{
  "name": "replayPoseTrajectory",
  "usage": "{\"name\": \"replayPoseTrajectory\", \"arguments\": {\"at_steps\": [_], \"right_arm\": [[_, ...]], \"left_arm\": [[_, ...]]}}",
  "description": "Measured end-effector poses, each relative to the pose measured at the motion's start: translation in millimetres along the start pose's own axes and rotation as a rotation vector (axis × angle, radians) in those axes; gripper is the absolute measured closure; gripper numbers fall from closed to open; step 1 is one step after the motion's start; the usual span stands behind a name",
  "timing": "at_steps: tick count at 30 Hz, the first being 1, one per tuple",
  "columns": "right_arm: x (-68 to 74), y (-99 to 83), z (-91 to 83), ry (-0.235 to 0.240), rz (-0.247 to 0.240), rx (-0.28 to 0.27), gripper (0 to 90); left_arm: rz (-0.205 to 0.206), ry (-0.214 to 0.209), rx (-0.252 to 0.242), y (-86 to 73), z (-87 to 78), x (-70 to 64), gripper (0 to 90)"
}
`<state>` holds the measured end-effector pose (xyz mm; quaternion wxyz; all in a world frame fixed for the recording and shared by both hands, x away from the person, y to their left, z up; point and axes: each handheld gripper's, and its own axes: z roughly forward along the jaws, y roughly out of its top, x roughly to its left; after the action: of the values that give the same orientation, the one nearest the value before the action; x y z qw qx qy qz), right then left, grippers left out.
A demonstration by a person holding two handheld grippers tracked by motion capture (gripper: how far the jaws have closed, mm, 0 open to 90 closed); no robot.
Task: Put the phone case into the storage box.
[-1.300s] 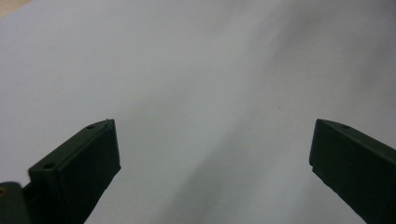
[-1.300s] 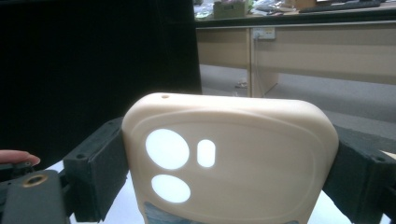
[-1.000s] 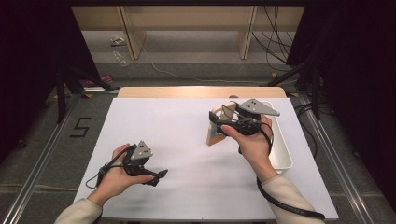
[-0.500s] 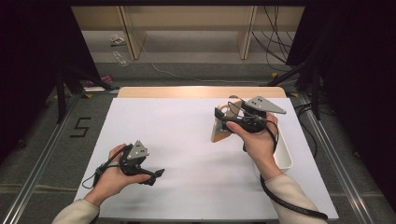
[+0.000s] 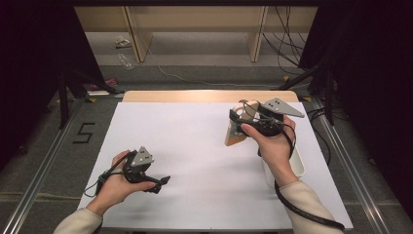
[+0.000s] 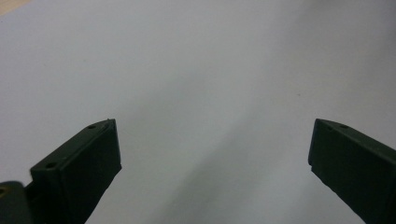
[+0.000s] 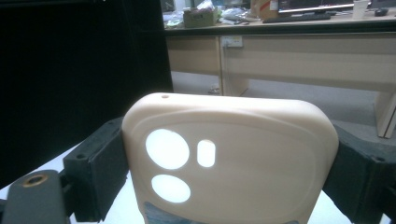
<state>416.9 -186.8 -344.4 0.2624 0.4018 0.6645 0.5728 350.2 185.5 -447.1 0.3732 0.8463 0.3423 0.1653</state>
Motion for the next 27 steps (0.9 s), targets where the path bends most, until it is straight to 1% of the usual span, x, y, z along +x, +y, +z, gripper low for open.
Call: {"name": "replayPoseTrajectory", "arguments": {"at_steps": [13, 27], "right_arm": [[-7.6, 3.4, -4.1, -0.034, -0.006, -0.006, 12.4], [-13.9, 7.1, -8.5, -0.056, -0.002, -0.018, 12.4]], "left_arm": [[-0.003, 0.003, 0.002, -0.9, -0.3, 1.5, 2.1], [-0.007, 0.004, 0.003, -1.2, 0.0, 2.1, 2.2]]}}
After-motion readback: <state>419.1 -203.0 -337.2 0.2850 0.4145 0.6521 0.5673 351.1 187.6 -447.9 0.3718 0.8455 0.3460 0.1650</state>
